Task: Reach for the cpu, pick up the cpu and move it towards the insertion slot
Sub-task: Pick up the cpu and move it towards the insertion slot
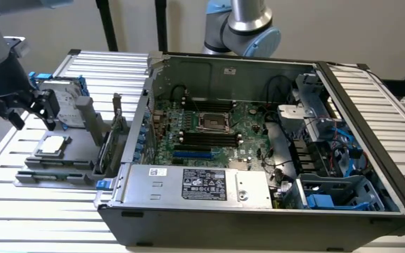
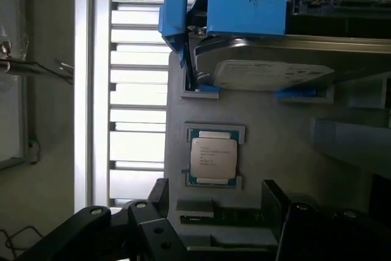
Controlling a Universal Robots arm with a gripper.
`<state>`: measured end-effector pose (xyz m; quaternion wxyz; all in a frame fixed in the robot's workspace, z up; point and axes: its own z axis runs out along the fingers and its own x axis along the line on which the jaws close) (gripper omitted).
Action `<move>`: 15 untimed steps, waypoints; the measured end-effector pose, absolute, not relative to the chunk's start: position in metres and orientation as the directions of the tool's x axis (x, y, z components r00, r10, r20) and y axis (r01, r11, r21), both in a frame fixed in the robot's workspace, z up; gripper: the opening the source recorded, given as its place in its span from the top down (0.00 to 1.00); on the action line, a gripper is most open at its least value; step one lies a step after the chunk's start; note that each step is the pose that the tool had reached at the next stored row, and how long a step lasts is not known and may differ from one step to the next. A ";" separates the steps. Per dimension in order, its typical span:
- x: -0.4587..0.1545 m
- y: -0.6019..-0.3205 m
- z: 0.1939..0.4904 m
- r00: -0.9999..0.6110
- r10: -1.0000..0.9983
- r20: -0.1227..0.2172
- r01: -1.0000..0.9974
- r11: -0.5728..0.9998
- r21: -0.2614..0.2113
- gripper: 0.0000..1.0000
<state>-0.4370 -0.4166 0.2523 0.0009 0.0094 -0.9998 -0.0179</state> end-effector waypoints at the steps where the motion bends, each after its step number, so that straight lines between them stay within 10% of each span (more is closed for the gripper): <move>1: -0.437 -0.417 0.250 -1.000 -0.019 0.001 -0.019 0.999 0.036 0.29; 15: -0.436 -0.417 0.225 -1.000 -0.019 0.001 -0.019 0.999 0.036 0.29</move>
